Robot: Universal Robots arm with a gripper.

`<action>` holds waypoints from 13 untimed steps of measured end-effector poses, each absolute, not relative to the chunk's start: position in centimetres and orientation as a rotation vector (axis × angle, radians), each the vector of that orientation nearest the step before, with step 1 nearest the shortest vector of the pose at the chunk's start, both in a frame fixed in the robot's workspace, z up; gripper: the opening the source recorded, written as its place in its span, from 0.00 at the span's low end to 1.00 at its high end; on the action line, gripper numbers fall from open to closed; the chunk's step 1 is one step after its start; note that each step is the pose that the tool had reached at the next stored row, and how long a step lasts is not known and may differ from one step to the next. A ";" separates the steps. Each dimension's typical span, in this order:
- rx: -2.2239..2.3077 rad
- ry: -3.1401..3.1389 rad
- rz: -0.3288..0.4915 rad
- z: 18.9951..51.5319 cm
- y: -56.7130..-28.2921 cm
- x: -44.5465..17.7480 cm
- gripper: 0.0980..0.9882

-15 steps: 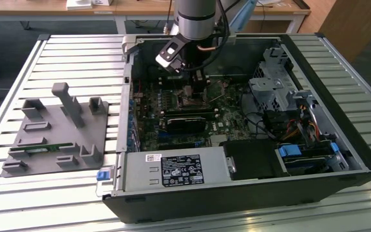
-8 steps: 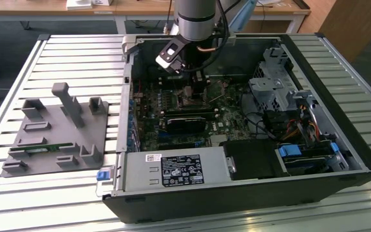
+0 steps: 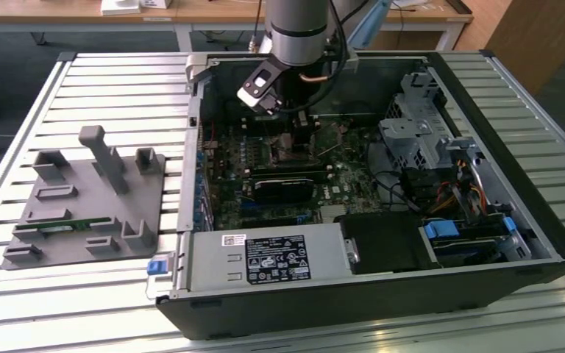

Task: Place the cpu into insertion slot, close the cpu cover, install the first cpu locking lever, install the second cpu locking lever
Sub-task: 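Place the cpu into insertion slot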

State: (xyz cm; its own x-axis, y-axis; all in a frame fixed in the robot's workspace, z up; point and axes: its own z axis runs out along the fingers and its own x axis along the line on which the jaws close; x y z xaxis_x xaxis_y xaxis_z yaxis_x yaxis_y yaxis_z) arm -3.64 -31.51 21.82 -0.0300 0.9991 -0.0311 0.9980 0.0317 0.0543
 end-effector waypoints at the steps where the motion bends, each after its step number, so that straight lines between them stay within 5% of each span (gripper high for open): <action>1: 2.147 2.210 0.027 21.8 -31.5 -3.6 0.49; 13: 2.155 2.202 0.026 20.8 -31.5 -3.6 0.49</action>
